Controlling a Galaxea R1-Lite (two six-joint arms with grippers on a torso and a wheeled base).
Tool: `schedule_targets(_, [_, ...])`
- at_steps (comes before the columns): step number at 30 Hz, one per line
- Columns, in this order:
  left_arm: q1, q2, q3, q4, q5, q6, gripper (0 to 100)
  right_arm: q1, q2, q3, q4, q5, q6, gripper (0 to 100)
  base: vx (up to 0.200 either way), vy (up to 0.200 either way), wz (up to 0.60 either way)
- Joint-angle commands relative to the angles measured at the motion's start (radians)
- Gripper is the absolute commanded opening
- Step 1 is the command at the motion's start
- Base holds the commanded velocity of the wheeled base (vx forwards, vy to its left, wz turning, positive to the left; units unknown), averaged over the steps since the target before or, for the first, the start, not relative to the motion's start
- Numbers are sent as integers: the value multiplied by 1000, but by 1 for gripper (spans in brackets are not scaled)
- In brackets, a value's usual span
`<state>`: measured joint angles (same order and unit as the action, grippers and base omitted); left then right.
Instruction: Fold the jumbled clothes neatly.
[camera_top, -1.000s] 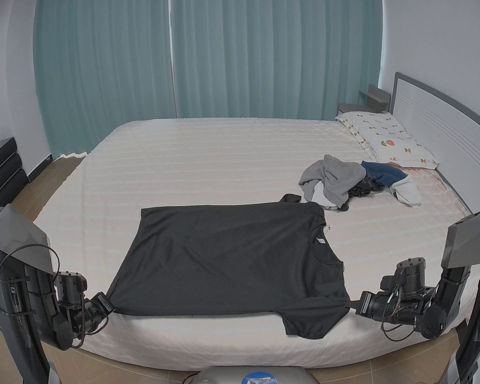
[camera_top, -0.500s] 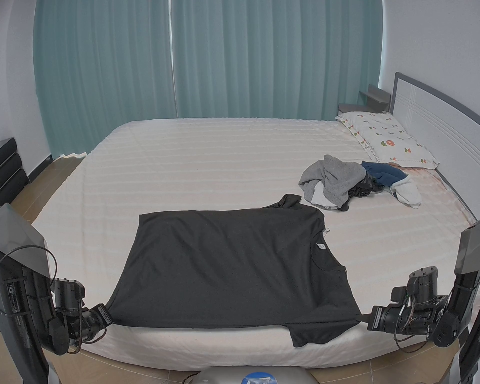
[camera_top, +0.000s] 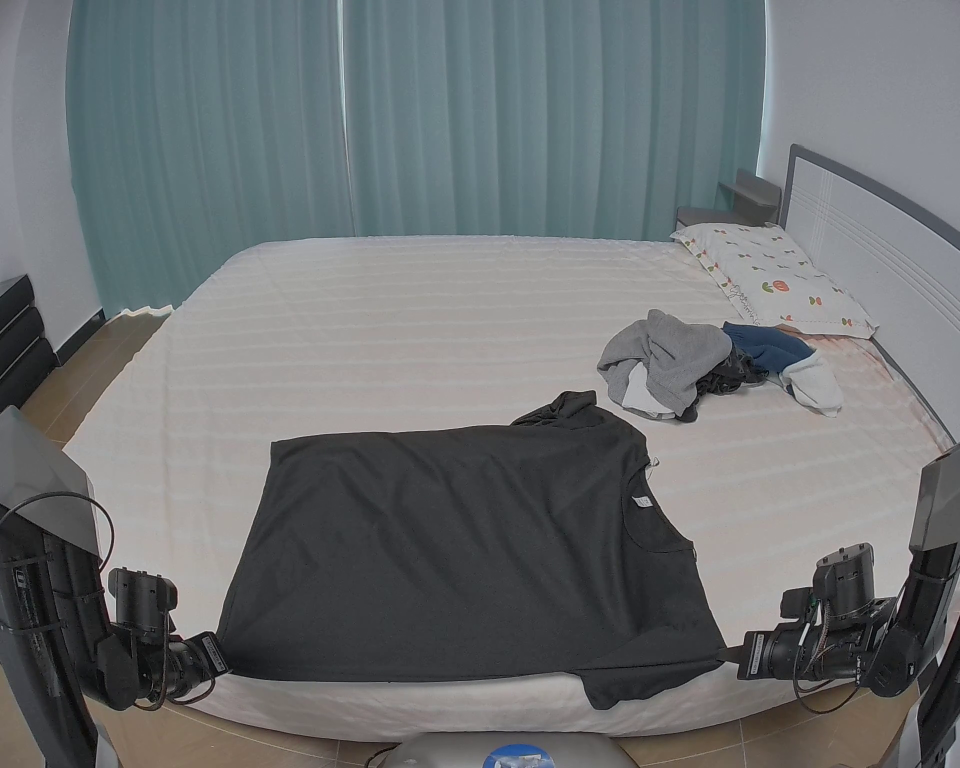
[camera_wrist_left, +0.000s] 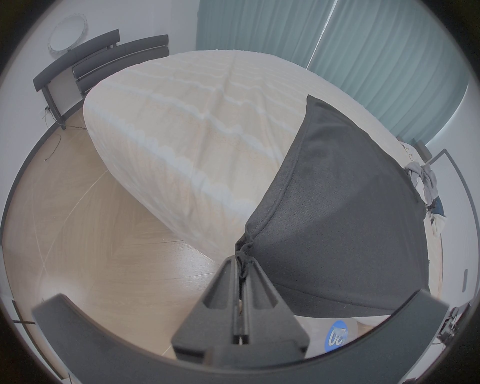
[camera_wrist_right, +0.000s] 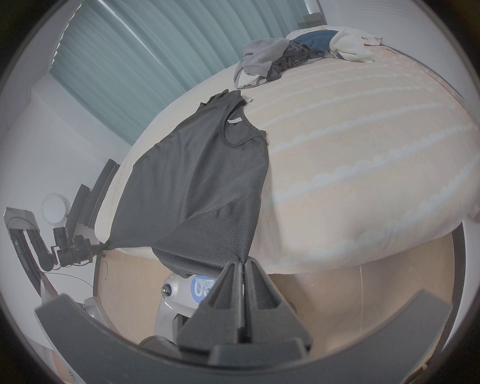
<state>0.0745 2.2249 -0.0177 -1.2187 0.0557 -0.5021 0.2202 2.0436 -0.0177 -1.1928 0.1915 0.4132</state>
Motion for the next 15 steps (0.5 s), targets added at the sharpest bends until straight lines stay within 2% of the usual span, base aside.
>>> schedule_targets(1, [1,9,15,-8,-2,1,0,-5,9,2,7,0,-7,0,0,0,0])
schedule_targets(14, [-1,68,16,-87,-4,-9,0,2,175,-82,-41,-10,-10,0,0,0,0])
schedule_targets(15, [-1,65,16,-87,-4,-10,100,2,176,-84,-42,-10,-10,0,0,0,0])
